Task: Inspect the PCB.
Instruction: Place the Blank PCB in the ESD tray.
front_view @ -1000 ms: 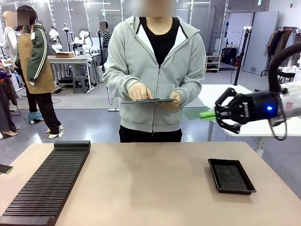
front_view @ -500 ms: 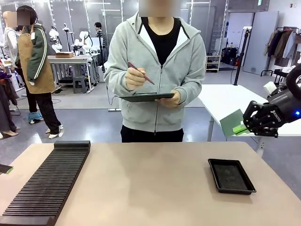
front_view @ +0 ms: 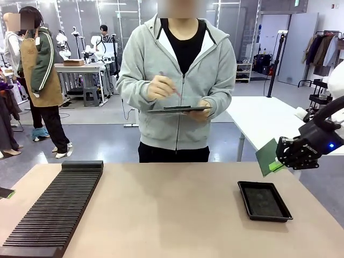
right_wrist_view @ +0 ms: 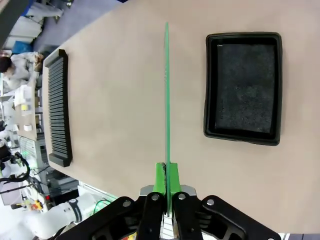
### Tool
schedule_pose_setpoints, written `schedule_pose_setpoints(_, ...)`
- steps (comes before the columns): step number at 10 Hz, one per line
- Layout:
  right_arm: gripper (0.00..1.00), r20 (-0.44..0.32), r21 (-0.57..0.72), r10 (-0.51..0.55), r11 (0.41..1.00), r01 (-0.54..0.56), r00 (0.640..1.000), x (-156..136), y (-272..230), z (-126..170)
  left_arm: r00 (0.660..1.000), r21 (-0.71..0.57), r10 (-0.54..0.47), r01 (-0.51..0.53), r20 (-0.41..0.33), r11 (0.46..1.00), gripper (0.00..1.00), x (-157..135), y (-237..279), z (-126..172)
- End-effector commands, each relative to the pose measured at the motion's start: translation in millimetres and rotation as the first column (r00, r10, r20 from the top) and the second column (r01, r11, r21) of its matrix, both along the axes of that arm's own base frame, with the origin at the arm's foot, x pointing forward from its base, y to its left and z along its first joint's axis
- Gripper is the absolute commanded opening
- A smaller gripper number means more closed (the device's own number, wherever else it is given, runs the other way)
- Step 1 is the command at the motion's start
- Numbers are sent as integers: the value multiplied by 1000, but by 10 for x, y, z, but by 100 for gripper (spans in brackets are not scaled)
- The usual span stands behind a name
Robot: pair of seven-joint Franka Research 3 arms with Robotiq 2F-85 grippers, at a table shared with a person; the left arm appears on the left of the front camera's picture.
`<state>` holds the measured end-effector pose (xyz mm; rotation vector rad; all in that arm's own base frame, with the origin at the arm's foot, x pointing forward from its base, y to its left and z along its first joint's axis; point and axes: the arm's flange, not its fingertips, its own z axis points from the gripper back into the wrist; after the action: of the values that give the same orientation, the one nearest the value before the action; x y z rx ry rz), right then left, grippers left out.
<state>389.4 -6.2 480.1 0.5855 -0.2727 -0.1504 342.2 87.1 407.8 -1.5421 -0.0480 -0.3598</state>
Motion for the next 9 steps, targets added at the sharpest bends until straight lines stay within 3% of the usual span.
schedule_pose_setpoints(1,3,-6,16,-9,1000,9,1000,-3,-53,50,1000,13,1,0,-14,1000,100,30,23,38)
schedule_pose_setpoints(5,3,4,18,2,1000,-2,1000,-2,-46,11,1000,13,1,0,-14,1000,100,30,23,38)
schedule_pose_setpoints(7,3,-38,-77,-18,997,15,999,354,-119,-212,1000,13,1,0,-14,1000,100,30,23,38)
schedule_pose_setpoints(9,3,-109,-87,4,996,-14,994,581,-136,-459,1000,13,1,0,-14,1000,100,30,23,38)
